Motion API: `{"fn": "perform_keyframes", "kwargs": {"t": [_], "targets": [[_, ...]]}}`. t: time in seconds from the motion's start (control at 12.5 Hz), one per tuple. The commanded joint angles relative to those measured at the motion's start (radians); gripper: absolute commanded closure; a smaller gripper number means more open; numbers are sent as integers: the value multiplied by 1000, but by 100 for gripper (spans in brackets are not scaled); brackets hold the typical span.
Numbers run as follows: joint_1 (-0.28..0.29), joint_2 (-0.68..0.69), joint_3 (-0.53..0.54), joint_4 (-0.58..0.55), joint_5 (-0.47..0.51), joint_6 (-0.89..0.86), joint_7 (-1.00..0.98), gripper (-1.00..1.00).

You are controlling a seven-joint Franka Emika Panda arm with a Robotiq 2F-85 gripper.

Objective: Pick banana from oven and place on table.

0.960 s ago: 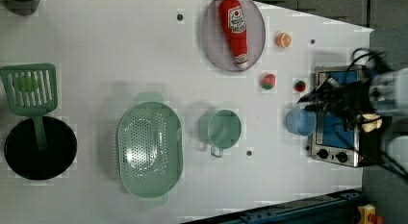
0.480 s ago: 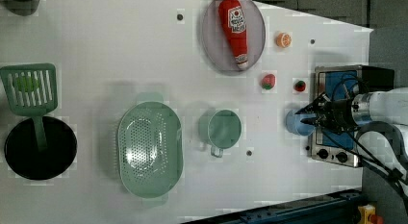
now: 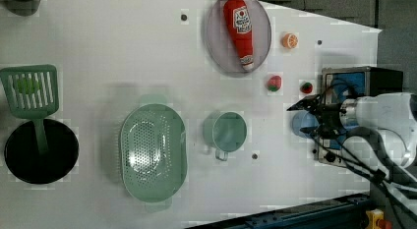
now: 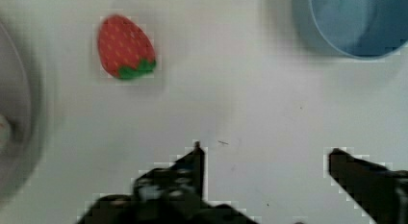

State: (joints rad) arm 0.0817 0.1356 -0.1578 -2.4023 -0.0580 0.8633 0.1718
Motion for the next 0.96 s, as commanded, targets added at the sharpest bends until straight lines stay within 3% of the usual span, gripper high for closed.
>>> {"fn": "perform_keyframes", "kwargs": {"t": [0.08,0.32,0.72,0.96], "targets": [[23,-69,-7,64,16,17,33,-100],[26,-171,3,163,16,-86,23,-100],[26,-272,22,468,15,-614,9,-100],[26,-282,21,619,15,-799,-11,-100]]}}
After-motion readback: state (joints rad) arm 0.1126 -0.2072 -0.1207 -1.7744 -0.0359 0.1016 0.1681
